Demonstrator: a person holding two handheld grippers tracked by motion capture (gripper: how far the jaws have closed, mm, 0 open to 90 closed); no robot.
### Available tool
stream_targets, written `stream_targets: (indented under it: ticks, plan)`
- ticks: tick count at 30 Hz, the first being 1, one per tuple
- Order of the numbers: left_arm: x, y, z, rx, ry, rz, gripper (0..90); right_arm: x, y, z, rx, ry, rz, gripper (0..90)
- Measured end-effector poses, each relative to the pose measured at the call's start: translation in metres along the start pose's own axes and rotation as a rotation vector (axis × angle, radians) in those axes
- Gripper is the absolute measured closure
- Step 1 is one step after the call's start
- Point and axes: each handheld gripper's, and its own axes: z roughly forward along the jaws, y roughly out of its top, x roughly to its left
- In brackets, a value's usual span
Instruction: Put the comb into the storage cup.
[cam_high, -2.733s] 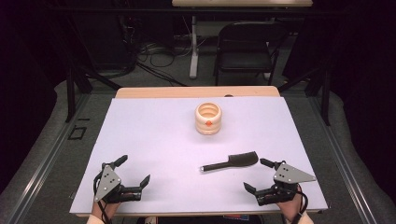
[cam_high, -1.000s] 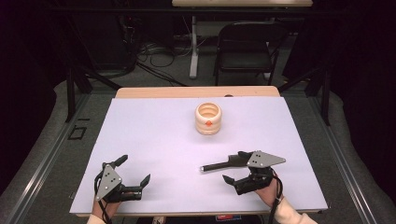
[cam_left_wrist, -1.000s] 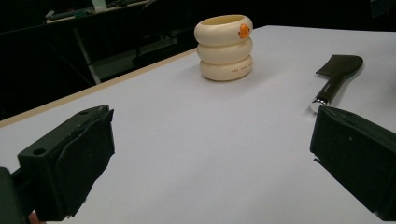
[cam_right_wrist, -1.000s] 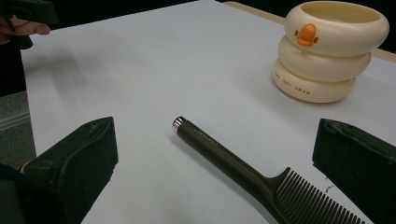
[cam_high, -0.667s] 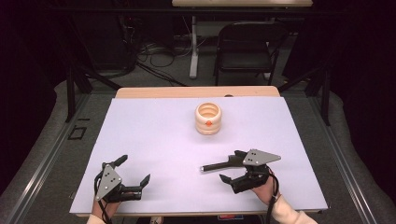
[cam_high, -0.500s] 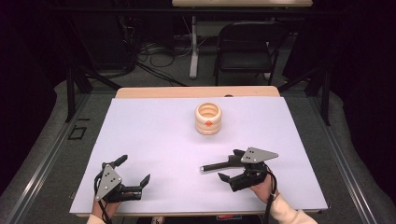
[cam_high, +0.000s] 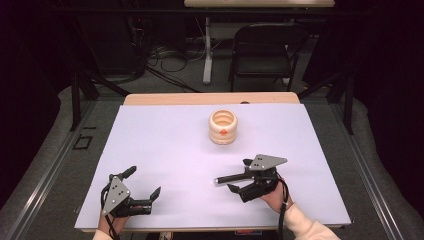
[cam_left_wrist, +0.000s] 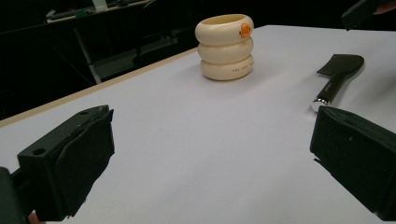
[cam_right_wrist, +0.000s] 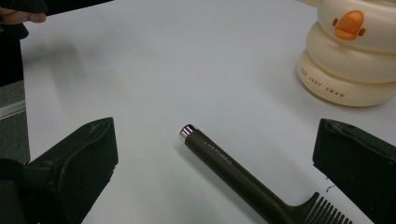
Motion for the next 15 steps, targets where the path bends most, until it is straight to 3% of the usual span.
stream_targets:
  ticks: [15]
  plan:
    - [0.0,0.0,0.0,0.003,0.001,0.0,0.0,-0.003,0.007,0.014,0.019,0.021,0.01,0.0]
